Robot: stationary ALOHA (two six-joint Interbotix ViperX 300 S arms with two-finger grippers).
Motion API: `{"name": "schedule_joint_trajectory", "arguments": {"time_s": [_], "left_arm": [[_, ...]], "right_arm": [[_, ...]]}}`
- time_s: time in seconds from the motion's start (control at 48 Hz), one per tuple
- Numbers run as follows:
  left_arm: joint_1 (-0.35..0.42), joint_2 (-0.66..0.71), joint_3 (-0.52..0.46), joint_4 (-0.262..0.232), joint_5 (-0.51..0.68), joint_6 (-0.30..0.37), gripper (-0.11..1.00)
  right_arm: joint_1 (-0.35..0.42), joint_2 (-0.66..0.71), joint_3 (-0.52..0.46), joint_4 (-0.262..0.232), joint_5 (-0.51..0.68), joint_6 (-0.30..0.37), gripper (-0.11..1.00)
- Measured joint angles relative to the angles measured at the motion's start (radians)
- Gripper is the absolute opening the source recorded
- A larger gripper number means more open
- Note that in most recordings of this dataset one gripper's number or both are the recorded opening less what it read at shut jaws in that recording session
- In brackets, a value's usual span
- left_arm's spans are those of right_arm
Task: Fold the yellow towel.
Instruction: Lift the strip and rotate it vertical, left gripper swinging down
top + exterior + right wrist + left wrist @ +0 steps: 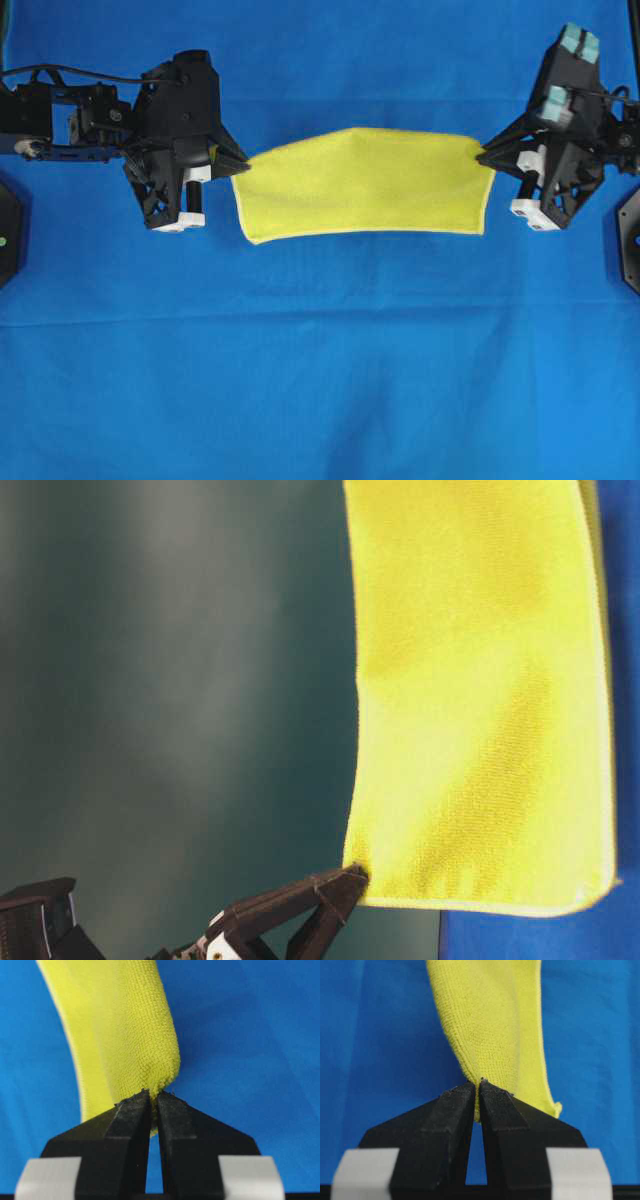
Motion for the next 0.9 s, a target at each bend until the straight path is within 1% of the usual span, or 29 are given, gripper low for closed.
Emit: {"name": "schedule_joint_trajectory", "arguments": {"time_s": [0.146,0.25,0.334,0.396,0.521,0.626,0.813,0.897], "left_arm": [[-0.054,0.002,0.0,0.0,-0.017,-0.011,0.04],[-0.109,0.011,-0.009,0.0,-0.049,-0.014,0.04],[-0.152,0.026,-0.023,0.0,-0.081,-0.011,0.04],[-0.181,0.043,-0.04,0.0,-0.106,0.008,0.04],[-0.242,0.098,-0.092,0.0,-0.166,0.031,0.04],[-0.262,0.141,-0.137,0.0,-0.204,0.087,0.04],[-0.267,0.225,-0.216,0.0,-0.262,0.118,0.04],[-0.267,0.265,-0.249,0.0,-0.275,0.138,0.04]], "right_arm": [[-0.051,0.041,-0.018,-0.026,0.0,0.002,0.04],[-0.115,0.081,-0.038,-0.063,-0.009,0.002,0.04],[-0.166,0.117,-0.061,-0.098,-0.043,0.002,0.04],[-0.204,0.149,-0.083,-0.123,-0.078,0.005,0.04],[-0.253,0.212,-0.132,-0.167,-0.147,-0.003,0.04],[-0.279,0.268,-0.181,-0.192,-0.192,-0.006,0.04],[-0.291,0.371,-0.278,-0.229,-0.222,-0.011,0.04],[-0.291,0.4,-0.308,-0.235,-0.224,-0.011,0.04]]}}
